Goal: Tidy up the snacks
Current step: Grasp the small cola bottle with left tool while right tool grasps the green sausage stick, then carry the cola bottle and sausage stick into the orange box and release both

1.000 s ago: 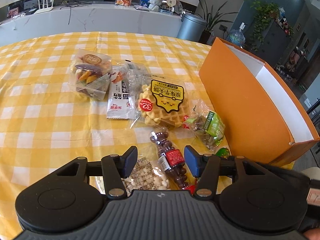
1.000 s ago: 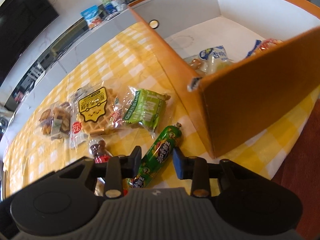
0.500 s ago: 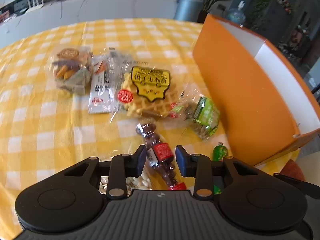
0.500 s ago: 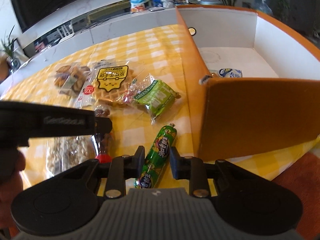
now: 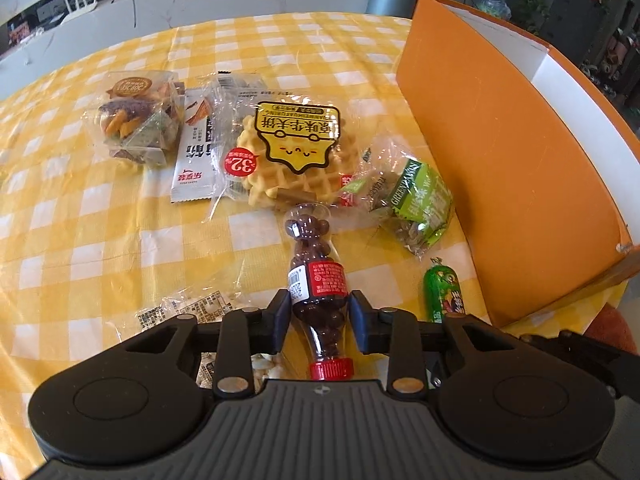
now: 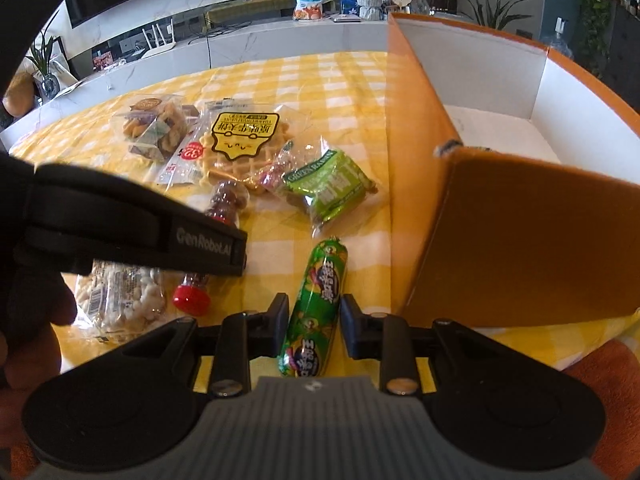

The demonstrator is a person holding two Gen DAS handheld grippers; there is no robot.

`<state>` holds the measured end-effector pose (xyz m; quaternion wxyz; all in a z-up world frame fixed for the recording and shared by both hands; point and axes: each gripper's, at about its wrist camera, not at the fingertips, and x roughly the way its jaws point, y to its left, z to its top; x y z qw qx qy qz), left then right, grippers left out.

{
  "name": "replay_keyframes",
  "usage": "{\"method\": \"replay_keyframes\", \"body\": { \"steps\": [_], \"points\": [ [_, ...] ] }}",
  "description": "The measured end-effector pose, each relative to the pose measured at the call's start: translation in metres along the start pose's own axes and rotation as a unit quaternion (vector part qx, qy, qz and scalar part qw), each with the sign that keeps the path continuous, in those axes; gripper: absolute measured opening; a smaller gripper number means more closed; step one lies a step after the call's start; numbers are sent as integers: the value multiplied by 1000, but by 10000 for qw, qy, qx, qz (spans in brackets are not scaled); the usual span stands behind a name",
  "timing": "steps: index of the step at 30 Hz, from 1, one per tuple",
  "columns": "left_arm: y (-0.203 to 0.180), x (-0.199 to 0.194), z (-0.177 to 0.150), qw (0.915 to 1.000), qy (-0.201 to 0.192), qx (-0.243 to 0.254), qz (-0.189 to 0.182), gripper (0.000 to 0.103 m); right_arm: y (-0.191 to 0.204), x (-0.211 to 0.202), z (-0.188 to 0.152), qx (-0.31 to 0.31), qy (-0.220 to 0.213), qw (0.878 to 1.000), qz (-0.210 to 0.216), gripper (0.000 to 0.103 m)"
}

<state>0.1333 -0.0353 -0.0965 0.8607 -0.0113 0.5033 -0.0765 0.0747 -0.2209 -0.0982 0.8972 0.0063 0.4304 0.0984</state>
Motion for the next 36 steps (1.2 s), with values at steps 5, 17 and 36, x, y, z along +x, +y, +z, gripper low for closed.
{"method": "replay_keyframes", "body": {
  "steps": [5,17,36],
  "points": [
    [-2,-1,0,10000,-44,4,15,35,5,3,-1,-140,-45,9999,-47,25],
    [8,-12,-8,9988,-301,-270,-266,34,0,-2,0,-212,12,9997,153,21],
    [13,-77,-13,9935,-939,-435,-477,34,4,-56,17,-346,-502,9945,856,21]
  ]
}}
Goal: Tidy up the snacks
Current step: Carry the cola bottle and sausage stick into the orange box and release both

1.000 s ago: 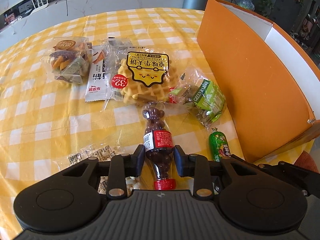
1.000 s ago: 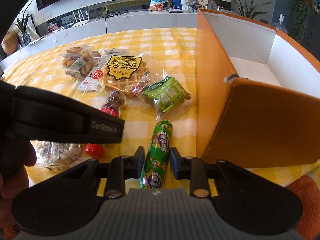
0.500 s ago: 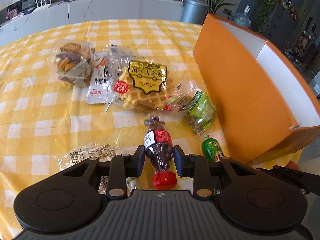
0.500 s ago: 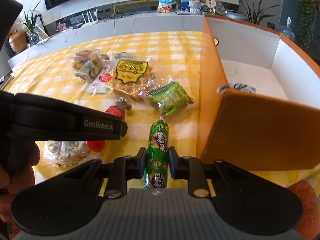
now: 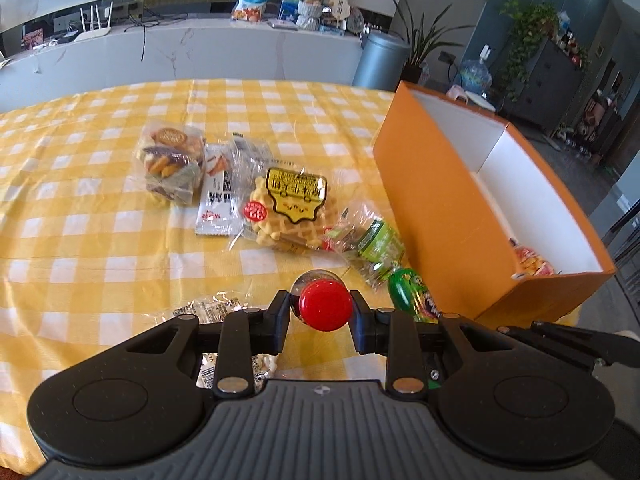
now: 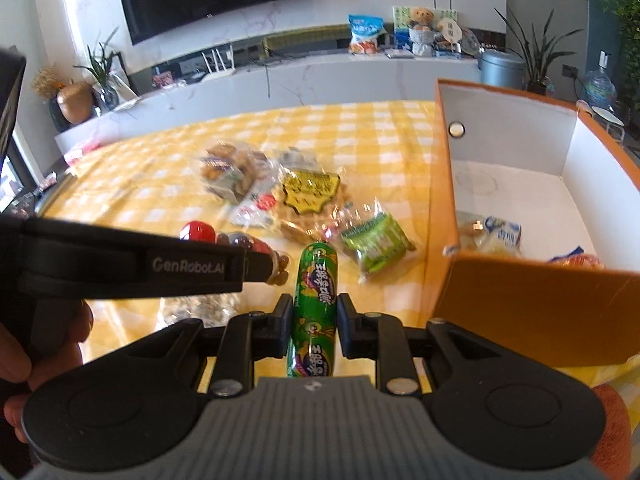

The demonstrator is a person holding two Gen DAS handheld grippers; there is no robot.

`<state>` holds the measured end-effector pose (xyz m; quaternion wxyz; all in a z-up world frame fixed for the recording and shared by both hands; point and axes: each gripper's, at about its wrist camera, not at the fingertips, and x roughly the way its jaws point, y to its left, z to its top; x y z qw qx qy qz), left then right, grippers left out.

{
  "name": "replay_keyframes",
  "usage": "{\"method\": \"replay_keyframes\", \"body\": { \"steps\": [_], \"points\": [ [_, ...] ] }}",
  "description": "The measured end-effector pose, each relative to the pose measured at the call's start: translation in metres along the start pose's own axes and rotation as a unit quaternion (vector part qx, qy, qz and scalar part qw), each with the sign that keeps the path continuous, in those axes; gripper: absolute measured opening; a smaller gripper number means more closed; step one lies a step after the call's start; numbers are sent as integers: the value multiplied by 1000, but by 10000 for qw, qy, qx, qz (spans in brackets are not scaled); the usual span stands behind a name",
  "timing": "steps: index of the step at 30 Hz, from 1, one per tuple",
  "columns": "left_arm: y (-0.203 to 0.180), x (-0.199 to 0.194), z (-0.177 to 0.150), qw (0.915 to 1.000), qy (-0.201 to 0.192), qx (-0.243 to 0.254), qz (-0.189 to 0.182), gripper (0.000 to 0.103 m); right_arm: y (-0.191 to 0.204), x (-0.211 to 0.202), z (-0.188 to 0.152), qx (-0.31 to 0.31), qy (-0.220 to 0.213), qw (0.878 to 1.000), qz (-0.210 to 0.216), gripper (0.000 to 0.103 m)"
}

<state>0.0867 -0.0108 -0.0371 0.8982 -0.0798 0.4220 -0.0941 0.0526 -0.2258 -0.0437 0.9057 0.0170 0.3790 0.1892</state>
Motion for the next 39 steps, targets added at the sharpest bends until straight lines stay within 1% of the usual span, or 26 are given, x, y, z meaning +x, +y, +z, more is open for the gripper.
{"method": "replay_keyframes", "body": {
  "steps": [5,8,15,19,23,26,29,33,39],
  "points": [
    [-6,-20,6,9997,-241,-7,-90,34,-3,-25,13,-90,-313,9994,105,21],
    [-13,-31,11,9990,-369,4,-231,34,-6,-40,20,-184,-510,9984,132,21],
    [-33,-43,28,9972,-579,221,-419,34,-23,-71,32,-381,-917,9949,-185,21],
    [-53,-44,42,9947,-627,507,-634,34,-44,-81,44,-373,-1028,9928,-489,21],
    [-78,-39,58,9910,-622,800,-874,34,-70,-88,56,-176,-957,9928,-697,21],
    [-96,-28,70,9876,-535,1000,-1082,34,-89,-89,63,-110,-903,9925,-819,21],
    [-114,-11,80,9838,-341,1166,-1316,34,-107,-84,70,-88,-761,9922,-982,21],
    [-133,12,88,9791,-68,1298,-1563,34,-130,-74,77,-2,-424,9939,-1015,21],
    [-155,44,102,9777,364,1590,-1326,34,-159,-49,86,-78,162,9944,-1040,21]
  ]
}}
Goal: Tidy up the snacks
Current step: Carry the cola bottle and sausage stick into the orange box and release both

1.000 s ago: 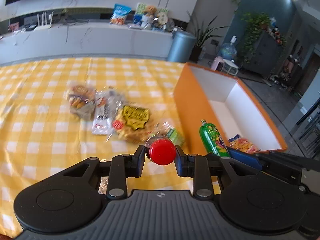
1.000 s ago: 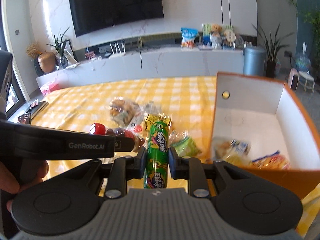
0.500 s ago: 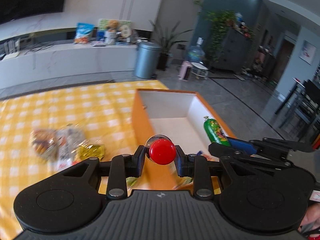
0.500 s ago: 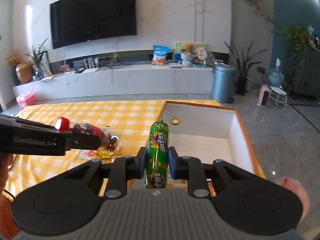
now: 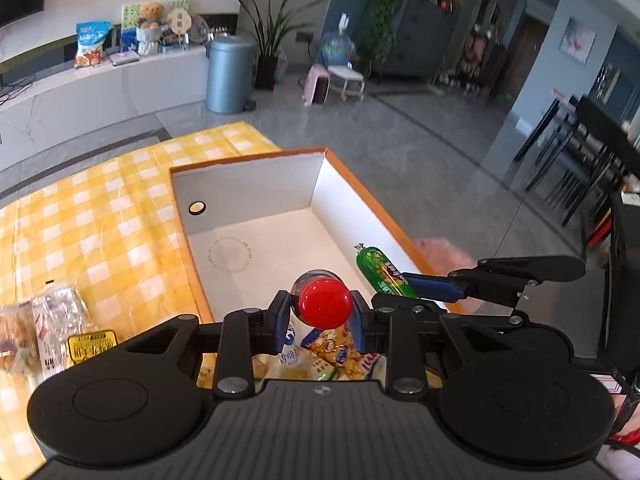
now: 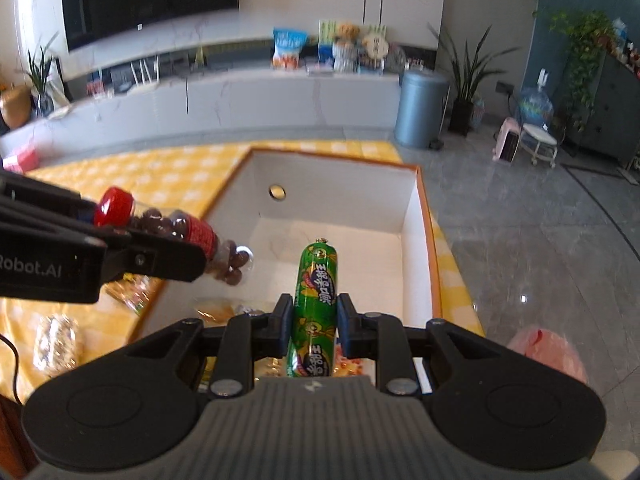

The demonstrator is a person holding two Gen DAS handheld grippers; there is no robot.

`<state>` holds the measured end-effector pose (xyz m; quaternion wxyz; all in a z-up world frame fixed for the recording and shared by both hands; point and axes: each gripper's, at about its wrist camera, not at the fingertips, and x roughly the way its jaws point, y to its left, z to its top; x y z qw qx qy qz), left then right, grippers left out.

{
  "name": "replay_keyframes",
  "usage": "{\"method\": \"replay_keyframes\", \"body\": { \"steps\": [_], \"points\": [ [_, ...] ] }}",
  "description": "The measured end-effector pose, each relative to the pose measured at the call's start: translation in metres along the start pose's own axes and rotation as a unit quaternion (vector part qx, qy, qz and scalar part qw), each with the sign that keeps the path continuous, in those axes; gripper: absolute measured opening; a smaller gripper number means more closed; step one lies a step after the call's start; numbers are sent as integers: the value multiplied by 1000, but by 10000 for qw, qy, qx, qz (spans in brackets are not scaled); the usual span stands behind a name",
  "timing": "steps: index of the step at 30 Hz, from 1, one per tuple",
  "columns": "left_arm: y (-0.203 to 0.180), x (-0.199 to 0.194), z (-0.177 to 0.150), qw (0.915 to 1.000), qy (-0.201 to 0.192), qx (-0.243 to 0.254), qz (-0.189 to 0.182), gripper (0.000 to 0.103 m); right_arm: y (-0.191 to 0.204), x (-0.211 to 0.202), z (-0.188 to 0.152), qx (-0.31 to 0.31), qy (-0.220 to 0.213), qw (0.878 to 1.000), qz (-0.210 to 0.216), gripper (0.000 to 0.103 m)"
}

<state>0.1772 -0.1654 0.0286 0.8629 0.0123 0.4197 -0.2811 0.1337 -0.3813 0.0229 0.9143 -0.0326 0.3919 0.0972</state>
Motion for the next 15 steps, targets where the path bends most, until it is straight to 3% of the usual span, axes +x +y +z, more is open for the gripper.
{"method": "replay_keyframes", "body": {
  "steps": [15],
  "points": [
    [-7,69,11,9959,883,145,-102,34,-11,56,9,-1183,1057,9869,-283,21]
  ]
}}
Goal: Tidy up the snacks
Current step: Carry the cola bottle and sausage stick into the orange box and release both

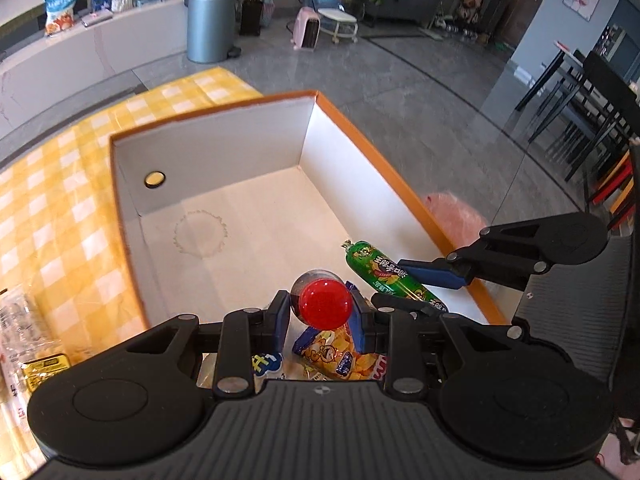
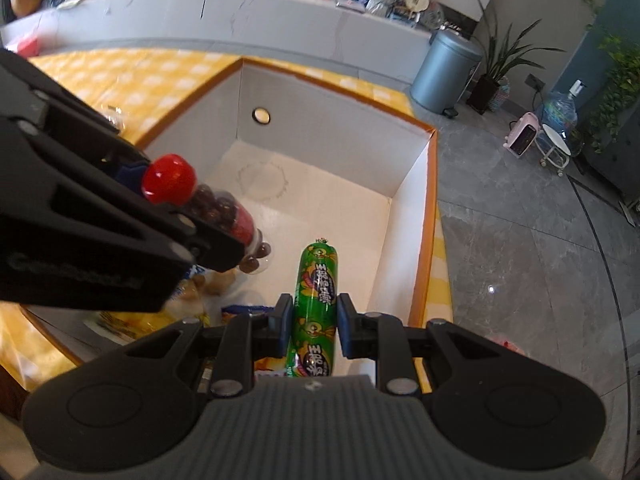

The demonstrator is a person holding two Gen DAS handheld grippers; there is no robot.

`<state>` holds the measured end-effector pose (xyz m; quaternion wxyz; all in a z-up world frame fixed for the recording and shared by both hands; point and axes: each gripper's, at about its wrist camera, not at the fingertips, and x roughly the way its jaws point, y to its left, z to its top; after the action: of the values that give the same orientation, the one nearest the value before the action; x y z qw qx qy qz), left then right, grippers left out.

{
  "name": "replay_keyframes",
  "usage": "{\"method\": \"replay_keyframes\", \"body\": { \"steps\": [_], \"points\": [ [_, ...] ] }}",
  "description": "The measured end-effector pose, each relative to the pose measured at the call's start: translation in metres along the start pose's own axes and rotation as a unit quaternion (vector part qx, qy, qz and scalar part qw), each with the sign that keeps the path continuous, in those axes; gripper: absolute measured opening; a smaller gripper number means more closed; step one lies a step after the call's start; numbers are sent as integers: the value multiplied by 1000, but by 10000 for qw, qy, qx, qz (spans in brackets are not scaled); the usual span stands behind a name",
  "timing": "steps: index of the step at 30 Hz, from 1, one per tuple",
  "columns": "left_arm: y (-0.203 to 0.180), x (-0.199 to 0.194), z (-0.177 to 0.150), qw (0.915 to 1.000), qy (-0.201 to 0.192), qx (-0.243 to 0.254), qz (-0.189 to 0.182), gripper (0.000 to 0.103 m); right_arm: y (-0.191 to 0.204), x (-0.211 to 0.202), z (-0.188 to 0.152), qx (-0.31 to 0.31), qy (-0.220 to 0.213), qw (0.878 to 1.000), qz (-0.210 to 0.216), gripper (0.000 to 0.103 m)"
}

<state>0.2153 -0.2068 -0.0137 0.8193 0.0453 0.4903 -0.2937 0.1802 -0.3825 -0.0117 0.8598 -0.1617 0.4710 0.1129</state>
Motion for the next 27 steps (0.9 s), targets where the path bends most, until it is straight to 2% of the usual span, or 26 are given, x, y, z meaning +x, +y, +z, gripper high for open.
{"method": "replay_keyframes", "body": {
  "steps": [9,15,22,24,26,27],
  "points": [
    [-2,24,-6,9994,338,55,-44,34,-6,27,3,53,523,9984,222,21],
    [-6,32,-9,9986,502,127,100,34,5,30,2,-330,597,9977,-59,21],
    [-4,29,-13,9973,675,89,278,34,3,24,3,-328,628,9975,-21,20],
    [-3,28,-13,9973,674,55,284,34,2,24,3,-324,640,9974,-24,21],
    [-2,23,-14,9978,598,-4,296,35,4,24,3,-310,647,9974,-17,28],
    [-3,21,-13,9980,561,4,297,42,5,23,3,-312,639,9975,-7,31]
  ]
}}
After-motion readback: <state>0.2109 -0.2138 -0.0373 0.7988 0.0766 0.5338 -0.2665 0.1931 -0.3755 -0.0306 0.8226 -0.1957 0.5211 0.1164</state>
